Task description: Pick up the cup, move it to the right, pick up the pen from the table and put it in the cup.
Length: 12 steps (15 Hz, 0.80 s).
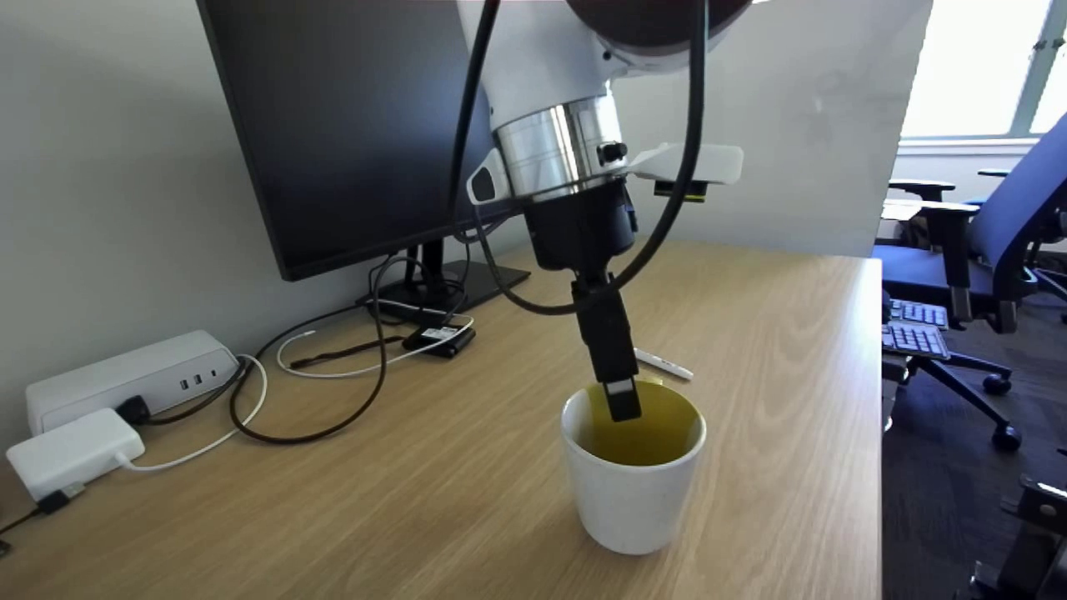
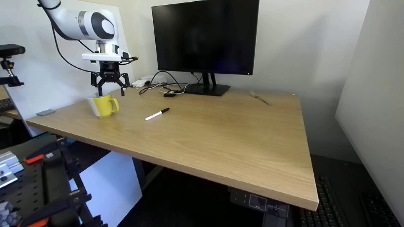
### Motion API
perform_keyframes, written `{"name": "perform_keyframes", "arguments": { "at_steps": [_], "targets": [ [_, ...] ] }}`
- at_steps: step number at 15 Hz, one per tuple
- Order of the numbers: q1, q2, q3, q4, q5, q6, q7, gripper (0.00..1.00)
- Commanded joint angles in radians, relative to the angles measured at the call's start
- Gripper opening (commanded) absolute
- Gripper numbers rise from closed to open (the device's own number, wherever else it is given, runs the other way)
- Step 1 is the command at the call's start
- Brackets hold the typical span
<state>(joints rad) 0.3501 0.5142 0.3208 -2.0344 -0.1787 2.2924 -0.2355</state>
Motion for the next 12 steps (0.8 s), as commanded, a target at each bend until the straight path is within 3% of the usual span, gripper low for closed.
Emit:
{"name": "perform_keyframes", "arguments": {
  "at_steps": [1, 3, 4, 6, 12],
  "targets": [
    [-0.015, 0.021, 0.006, -0.011, 0.014, 0.031, -0.040, 1.00],
    [-0.014, 0.038, 0.007, -0.013, 0.014, 0.035, -0.040, 1.00],
    [-0.013, 0.044, 0.009, -0.014, 0.015, 0.039, -0.040, 0.75],
    [-0.012, 0.053, 0.013, -0.017, 0.016, 0.044, -0.039, 0.68],
    [0.002, 0.056, 0.020, -0.016, 0.011, 0.038, -0.025, 0.25]
  ]
}}
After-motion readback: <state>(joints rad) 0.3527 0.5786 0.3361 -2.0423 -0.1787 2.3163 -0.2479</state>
